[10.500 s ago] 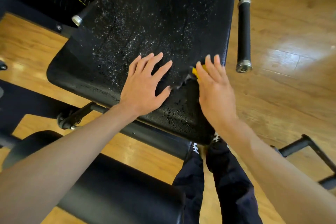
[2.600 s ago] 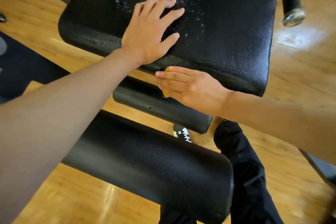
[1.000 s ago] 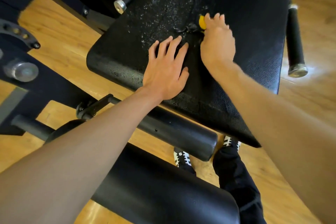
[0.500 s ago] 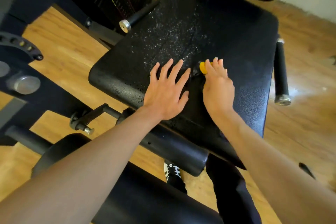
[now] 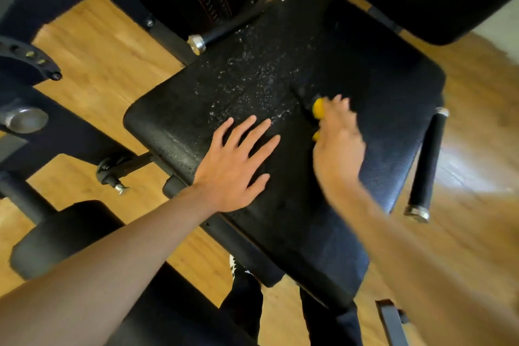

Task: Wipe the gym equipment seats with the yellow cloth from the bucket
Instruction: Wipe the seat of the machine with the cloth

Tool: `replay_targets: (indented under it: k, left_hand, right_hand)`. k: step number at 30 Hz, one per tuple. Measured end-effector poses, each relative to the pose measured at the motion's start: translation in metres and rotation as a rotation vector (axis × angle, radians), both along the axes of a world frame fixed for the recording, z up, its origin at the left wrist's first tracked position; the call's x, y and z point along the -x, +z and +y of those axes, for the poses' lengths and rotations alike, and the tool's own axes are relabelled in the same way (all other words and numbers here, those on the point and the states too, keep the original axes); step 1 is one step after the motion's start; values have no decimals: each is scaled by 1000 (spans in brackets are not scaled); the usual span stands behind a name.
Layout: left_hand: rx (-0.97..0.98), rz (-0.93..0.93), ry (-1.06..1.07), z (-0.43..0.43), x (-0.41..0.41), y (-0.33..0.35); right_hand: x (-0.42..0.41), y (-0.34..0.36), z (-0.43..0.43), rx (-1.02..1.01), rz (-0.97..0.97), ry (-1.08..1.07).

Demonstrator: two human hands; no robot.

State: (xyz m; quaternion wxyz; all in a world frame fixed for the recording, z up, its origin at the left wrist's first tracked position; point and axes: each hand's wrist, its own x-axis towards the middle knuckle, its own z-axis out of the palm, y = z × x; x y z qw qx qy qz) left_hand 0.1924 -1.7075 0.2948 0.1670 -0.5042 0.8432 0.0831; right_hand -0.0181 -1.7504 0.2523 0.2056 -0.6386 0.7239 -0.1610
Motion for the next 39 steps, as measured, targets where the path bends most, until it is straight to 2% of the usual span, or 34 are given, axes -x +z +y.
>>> replay_targets:
  k: [4, 6, 7, 11, 14, 16, 18, 21, 26, 28, 31, 36, 39]
  left_hand:
    - [-23, -6, -1, -2, 2, 2]
    - [-26, 17, 2, -2, 4, 3]
    - [-21, 31, 3, -2, 4, 2]
    - [4, 41, -7, 0, 3, 0]
    - [12, 53, -16, -1, 2, -3]
    - [4, 59, -12, -2, 1, -4]
    - [-3, 60, -10, -1, -1, -4]
    - [-3, 60, -9, 0, -1, -3]
    - [8, 97, -2, -1, 0, -1]
    - [6, 109, -2, -1, -1, 0]
    - [16, 125, -5, -1, -1, -3]
    - [27, 128, -11, -1, -4, -5]
    - [21, 112, -11, 0, -6, -7]
  right_hand:
    - [6, 25, 92, 4, -126, 320]
    - [29, 16, 82, 43, -129, 490]
    - [40, 8, 62, 47, -119, 502]
    - [72, -26, -61, 1, -22, 293]
    - [86, -42, -150, 5, 93, 268]
    - [87, -45, -184, -16, 103, 207]
    - [75, -43, -181, -26, 90, 91]
    - [49, -29, -114, 25, 23, 15]
    - [46, 1, 34, 26, -130, 286]
    - [64, 0, 50, 37, -143, 414]
    - [82, -14, -5, 25, -141, 358]
    - [75, -36, -154, -10, 71, 100]
    - [60, -36, -165, -71, 101, 31]
